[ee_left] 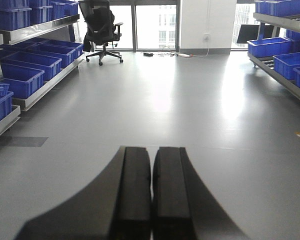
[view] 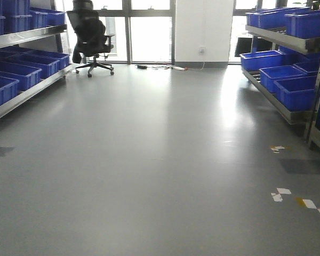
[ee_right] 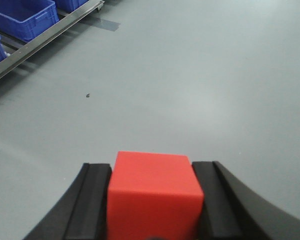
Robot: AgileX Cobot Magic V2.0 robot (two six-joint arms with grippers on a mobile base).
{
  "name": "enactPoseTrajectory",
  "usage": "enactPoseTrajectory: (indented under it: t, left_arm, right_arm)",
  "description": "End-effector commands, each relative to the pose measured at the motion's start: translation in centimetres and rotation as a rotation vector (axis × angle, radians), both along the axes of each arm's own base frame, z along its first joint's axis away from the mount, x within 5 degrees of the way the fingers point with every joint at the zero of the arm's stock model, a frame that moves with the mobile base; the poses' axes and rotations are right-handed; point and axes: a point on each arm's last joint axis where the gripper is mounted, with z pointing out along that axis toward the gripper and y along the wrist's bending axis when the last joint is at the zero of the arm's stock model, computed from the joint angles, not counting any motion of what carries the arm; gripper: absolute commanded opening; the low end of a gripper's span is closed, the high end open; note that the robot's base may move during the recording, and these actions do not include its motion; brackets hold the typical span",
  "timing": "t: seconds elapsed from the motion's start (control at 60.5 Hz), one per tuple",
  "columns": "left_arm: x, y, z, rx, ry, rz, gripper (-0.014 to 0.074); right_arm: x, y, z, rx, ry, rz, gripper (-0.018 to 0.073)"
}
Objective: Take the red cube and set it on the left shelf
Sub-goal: 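Drive the base to the blue crate shelf holding the red cube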
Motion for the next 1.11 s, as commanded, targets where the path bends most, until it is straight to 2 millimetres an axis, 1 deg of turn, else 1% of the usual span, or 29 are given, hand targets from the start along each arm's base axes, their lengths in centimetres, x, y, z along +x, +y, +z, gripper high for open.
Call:
enactPoseTrajectory:
  t: [0.0,1.09]
  left_arm:
    - [-0.02,-0.03,0.10,-0.009,-0.079,-0.005,0.0102]
    - [-0.02,-0.03,0.10,-0.009,-0.079,-0.005,0.0102]
  right_arm:
    - [0.19,0.09,1.51,0.041,-0.088,0.001,0.0223]
    - [0.19,0.09,1.51,0.041,-0.088,0.001,0.0223]
